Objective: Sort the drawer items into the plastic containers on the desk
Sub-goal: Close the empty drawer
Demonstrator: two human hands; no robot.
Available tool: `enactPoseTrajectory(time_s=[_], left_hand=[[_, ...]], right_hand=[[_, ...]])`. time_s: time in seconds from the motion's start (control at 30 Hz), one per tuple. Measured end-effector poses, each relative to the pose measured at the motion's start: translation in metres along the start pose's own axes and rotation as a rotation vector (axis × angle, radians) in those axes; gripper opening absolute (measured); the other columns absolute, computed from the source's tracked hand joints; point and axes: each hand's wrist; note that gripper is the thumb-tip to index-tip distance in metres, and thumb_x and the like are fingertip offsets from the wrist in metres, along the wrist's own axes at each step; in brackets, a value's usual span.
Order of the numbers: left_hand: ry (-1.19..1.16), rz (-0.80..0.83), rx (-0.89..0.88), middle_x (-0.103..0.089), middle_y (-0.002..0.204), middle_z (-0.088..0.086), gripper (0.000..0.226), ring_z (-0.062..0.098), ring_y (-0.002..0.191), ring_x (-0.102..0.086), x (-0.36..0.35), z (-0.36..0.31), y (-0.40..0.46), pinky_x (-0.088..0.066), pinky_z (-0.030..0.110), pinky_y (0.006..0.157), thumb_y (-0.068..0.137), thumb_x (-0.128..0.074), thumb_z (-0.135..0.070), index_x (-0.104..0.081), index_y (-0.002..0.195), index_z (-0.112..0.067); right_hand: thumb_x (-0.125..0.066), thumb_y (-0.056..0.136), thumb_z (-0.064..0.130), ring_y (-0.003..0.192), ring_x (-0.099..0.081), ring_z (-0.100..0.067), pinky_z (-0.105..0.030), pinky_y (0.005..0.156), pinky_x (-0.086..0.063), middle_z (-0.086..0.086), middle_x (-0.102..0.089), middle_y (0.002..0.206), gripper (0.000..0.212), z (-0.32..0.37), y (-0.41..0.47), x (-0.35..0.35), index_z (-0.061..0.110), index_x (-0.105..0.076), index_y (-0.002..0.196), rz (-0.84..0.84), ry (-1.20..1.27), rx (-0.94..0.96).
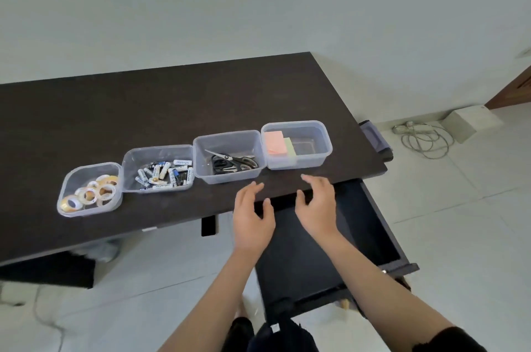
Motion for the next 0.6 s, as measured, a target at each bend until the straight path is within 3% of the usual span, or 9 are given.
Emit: enactPoseTrajectory(time_s=[0.07,0.27,0.4,0.5,0.6], left_hand=[[0.01,0.004,0.076,-0.054,0.125,0.001,0.032,0.01,0.119,-0.049,-0.008,0.009,-0.042,-0.029,0.001,0.098,0.088,-0.06,-0.013,-0.058,0.12,-0.013],[0.137,0.174,0.363,-0.037,0.142,-0.001,0.055,0.016,0.133,-0.037,-0.027,0.036,-0.145,-0.036,0.034,0.111,0.084,-0.065,-0.036,-0.045,0.133,-0.021],[0.196,0.274,0.554,-0.021,0.15,0.0,0.08,0.022,0.136,-0.033,-0.036,0.049,-0.181,-0.037,0.041,0.111,0.073,-0.072,-0.048,-0.035,0.14,-0.026],[0.224,0.326,0.615,-0.023,0.151,0.001,0.084,0.024,0.131,-0.041,-0.042,0.058,-0.193,-0.039,0.045,0.109,0.072,-0.075,-0.042,-0.031,0.142,-0.026],[0.217,0.307,0.63,-0.028,0.15,0.0,0.076,0.024,0.127,-0.047,-0.044,0.06,-0.195,-0.042,0.043,0.107,0.079,-0.073,-0.027,-0.031,0.143,-0.022]], right_hand=[[-0.064,0.082,0.011,0.103,-0.054,-0.023,-0.032,0.088,-0.046,-0.006,-0.06,0.11,0.036,-0.022,-0.047,0.003,0.011,-0.06,0.118,-0.002,-0.018,-0.04],[-0.07,0.078,0.013,0.109,-0.044,-0.03,-0.036,0.088,-0.041,-0.016,-0.048,0.121,0.062,-0.075,-0.165,0.023,0.006,-0.045,0.135,-0.076,-0.023,-0.369],[-0.073,0.077,0.019,0.124,-0.035,-0.042,-0.046,0.104,-0.034,-0.027,-0.032,0.138,0.093,-0.101,-0.191,0.033,0.007,-0.014,0.149,-0.058,0.143,-0.809],[-0.071,0.081,0.018,0.14,-0.027,-0.034,-0.043,0.111,-0.031,-0.016,-0.017,0.155,0.103,-0.115,-0.194,0.036,0.015,0.006,0.15,0.056,0.377,-0.956],[-0.068,0.084,0.009,0.142,-0.026,-0.025,-0.037,0.112,-0.028,-0.005,-0.015,0.157,0.106,-0.123,-0.189,0.036,0.025,0.015,0.148,0.164,0.598,-0.977]])
Point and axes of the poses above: each hand's wrist, its own y-axis towards the middle knuckle, its own x-axis out of the back of the hand, z = x × y
